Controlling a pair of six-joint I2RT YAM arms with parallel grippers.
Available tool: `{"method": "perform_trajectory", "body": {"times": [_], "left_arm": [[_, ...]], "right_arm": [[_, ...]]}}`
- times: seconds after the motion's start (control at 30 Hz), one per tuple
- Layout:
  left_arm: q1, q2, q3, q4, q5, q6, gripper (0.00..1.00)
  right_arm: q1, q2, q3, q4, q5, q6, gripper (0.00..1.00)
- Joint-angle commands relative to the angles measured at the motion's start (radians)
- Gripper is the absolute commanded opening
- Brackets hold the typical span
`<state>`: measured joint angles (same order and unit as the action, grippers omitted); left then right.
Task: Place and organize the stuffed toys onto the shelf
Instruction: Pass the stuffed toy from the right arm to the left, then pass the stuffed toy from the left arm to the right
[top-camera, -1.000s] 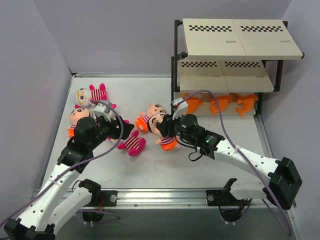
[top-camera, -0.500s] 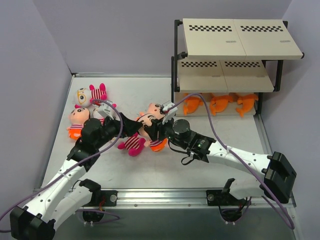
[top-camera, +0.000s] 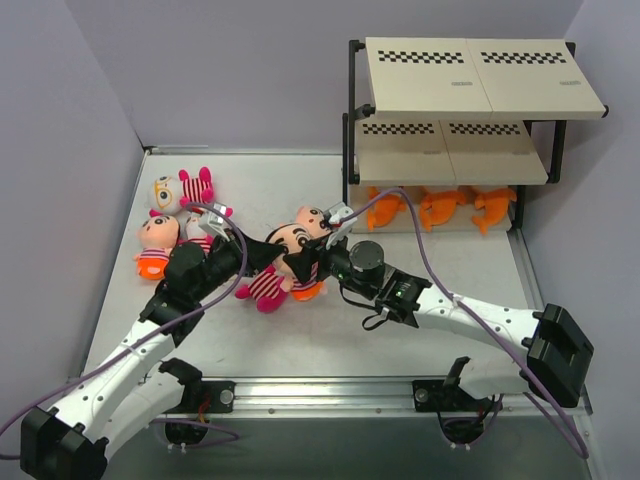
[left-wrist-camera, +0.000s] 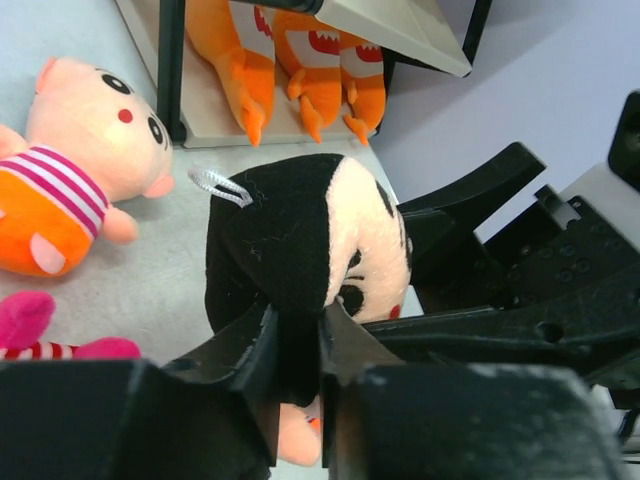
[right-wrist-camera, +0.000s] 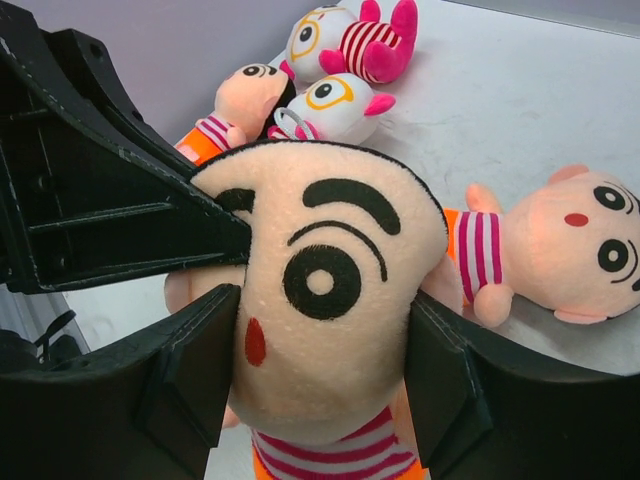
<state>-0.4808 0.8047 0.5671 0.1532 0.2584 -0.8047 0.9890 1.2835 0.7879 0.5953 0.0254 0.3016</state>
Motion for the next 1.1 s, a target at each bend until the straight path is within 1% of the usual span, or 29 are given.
{"method": "perform_trajectory", "body": {"times": [0.0,0.1,0.13,0.23,0.33,0.53,0.8,0.83,0.9,1.0,1.03,1.07], "left_arm": [[-0.008,-0.022,0.005,0.088,-0.015,0.021,0.19],[-0.008,-0.036,0.004,0.077,-0.034,0.032,0.04],[-0.008,-0.038,0.004,0.077,-0.039,0.032,0.03],[-0.008,-0.048,0.008,0.08,-0.059,0.018,0.02],[-0.007,-0.053,0.014,0.089,-0.103,-0.013,0.03],[-0.007,-0.03,0.031,0.154,-0.148,-0.105,0.02],[-0.007,0.013,0.03,0.259,-0.131,-0.217,0.02],[-0.007,0.014,0.025,0.269,-0.131,-0.223,0.02],[-0.007,0.013,0.019,0.286,-0.131,-0.232,0.02],[-0.007,0.008,0.016,0.289,-0.134,-0.231,0.03],[-0.005,0.007,0.013,0.289,-0.137,-0.228,0.03],[-0.005,0.005,0.013,0.289,-0.139,-0.228,0.03]], "right_arm": [[0.007,-0.044,-0.022,0.075,-0.035,-0.002,0.61],[0.007,-0.062,-0.036,0.069,-0.036,-0.004,0.72],[0.007,-0.068,-0.041,0.061,-0.036,-0.007,0.81],[0.007,-0.099,-0.065,0.043,-0.033,-0.001,0.94],[0.007,-0.13,-0.105,0.026,-0.028,0.011,1.0],[0.007,-0.199,-0.191,0.029,-0.032,0.054,0.99],[-0.004,-0.22,-0.21,0.029,-0.028,0.053,0.98],[-0.01,-0.22,-0.213,0.038,-0.001,0.065,0.98],[-0.027,-0.234,-0.23,0.057,-0.016,0.082,0.98],[-0.088,-0.26,-0.259,0.096,-0.105,0.151,0.98],[-0.13,-0.269,-0.268,0.127,-0.131,0.171,0.98],[-0.151,-0.285,-0.277,0.144,-0.154,0.218,0.98]]}}
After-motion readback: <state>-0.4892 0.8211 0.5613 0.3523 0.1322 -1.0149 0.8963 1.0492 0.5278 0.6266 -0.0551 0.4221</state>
